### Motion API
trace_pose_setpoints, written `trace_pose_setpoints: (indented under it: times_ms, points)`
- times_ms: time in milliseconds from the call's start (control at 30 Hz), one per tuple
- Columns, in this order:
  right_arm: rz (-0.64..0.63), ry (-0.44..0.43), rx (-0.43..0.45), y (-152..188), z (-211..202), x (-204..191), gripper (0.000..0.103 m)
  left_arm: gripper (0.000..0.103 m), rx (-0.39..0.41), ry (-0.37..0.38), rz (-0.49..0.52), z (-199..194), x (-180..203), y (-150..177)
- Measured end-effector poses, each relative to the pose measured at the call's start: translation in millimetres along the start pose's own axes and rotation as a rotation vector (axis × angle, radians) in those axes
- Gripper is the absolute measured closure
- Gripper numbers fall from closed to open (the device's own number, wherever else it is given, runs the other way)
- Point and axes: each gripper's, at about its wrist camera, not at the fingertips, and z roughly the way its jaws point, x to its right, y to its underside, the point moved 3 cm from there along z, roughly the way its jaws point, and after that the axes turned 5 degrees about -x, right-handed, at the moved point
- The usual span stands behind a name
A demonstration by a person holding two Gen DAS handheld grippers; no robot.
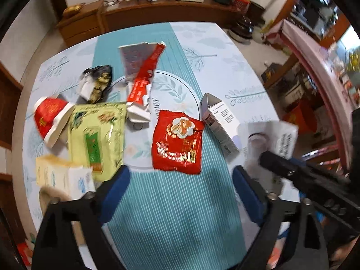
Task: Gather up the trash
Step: 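Grasp the red cookie snack bag with the left tool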
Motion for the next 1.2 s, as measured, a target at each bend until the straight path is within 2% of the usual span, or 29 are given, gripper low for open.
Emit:
trace_pose_setpoints:
  times_ms: [67,333,433,533,700,733,767,800,833,867,933,1033,1200]
  points:
    - [-0.006,0.014,0.007,-6,0,3,0.086,0.003,-0.024,-0.006,0.024,17,3,-9]
    - [-0.029,0.046,-0.014,-28,17,18,0.086,0.003,-0.13,-0.045,0.062,78,5,-34]
    - [-0.027,0.046,-0.035,-31,25,23,0.086,0.003,-0.176,-0.069,0.045,96,1,-39]
    - [-0.024,0.036,-0.06,-34,32,29,0.086,0.003,-0.229,-0.056,0.001,113,-6,-41]
    - [-0.015,0.01,-0.084,-37,38,32,0.086,0.007,-0.221,-0.106,0.01,118,-5,-44]
    - [-0.015,0.004,-0.088,-37,39,32,0.086,0.015,-0.211,-0.117,0.012,117,-4,-44]
    - [-0.015,0.001,-0.091,-38,40,33,0.086,0.029,-0.197,-0.115,0.016,113,-3,-44]
    - [-0.016,-0.003,-0.095,-37,40,33,0.086,0.039,-0.174,-0.113,0.019,107,-3,-43]
    - [-0.016,-0.005,-0.097,-37,40,33,0.086,0.055,-0.169,-0.112,0.017,104,-4,-43]
    - [-0.016,-0.007,-0.099,-36,40,33,0.086,0.067,-0.173,-0.113,0.013,103,-5,-42]
    - [-0.016,-0.006,-0.103,-34,40,33,0.086,0.086,-0.171,-0.105,-0.01,98,-10,-39]
    - [-0.019,0.002,-0.106,-29,39,32,0.086,0.094,-0.151,-0.089,-0.047,86,-21,-31]
    - [-0.033,0.014,-0.101,-14,30,21,0.086,0.096,-0.095,-0.065,-0.063,45,-25,-2]
